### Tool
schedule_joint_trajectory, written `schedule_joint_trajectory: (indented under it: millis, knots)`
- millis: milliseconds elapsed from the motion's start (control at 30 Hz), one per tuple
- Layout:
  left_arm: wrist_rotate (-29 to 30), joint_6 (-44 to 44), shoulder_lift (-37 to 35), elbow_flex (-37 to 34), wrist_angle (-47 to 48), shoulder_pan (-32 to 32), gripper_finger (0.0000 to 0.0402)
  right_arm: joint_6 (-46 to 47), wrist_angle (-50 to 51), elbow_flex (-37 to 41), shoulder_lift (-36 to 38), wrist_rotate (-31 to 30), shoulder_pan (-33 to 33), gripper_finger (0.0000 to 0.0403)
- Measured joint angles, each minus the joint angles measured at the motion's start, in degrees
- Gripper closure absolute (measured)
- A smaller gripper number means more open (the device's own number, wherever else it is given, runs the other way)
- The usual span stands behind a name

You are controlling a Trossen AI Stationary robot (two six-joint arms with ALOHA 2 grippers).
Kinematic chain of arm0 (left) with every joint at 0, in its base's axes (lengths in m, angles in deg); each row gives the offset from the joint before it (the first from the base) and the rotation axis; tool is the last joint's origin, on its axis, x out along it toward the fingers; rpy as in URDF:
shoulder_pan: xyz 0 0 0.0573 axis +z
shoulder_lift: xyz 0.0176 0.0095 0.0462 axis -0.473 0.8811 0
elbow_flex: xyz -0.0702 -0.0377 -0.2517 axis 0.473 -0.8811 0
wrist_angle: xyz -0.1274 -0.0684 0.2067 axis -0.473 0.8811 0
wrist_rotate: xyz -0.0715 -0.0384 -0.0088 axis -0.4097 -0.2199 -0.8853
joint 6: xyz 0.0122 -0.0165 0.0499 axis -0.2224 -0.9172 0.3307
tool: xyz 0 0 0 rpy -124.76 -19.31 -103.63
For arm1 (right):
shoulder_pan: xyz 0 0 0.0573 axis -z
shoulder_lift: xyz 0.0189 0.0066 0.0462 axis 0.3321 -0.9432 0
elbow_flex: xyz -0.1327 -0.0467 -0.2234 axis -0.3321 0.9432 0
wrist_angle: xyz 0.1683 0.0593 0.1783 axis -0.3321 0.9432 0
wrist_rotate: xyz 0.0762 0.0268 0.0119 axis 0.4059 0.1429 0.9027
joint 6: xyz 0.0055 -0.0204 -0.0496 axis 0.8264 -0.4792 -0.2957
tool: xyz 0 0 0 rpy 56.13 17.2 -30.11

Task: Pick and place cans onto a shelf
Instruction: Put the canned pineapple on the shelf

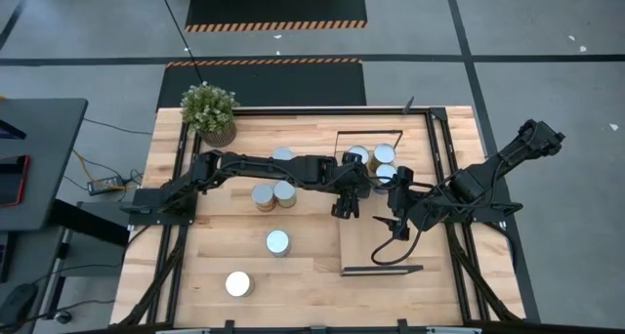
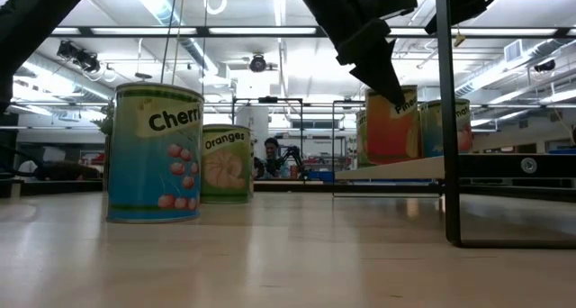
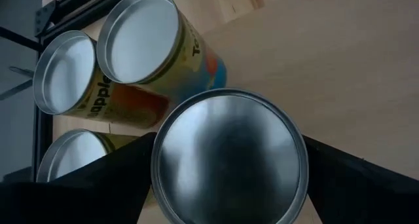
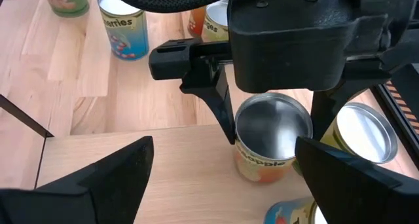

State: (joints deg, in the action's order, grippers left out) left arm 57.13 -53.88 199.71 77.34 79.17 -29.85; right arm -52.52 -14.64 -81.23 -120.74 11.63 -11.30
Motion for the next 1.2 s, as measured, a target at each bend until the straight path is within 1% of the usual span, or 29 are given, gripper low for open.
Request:
schedule_joint_trajectory:
  millis: [500,567,667,1200]
  knots:
    - [-0.24,-0.43,0.00,0.00,0.61,-0.15,0.0045,0.05,0.01,-0.02,0.00,0.02,0.00,0.0024]
    - [-0.23,-0.43,-0.01,0.00,0.83,-0.23,0.0036,0.05,0.02,-0.02,0.00,0.02,0.00,0.0024]
    - [-0.20,-0.40,-0.02,0.00,0.85,-0.29,0.0008,0.05,0.01,-0.02,-0.01,0.02,0.00,0.0024]
    - [0.66,1.57,-0.05,0.00,-1.70,-0.51,0.0003,-0.10,0.00,-0.02,0.00,0.02,0.02,0.0024]
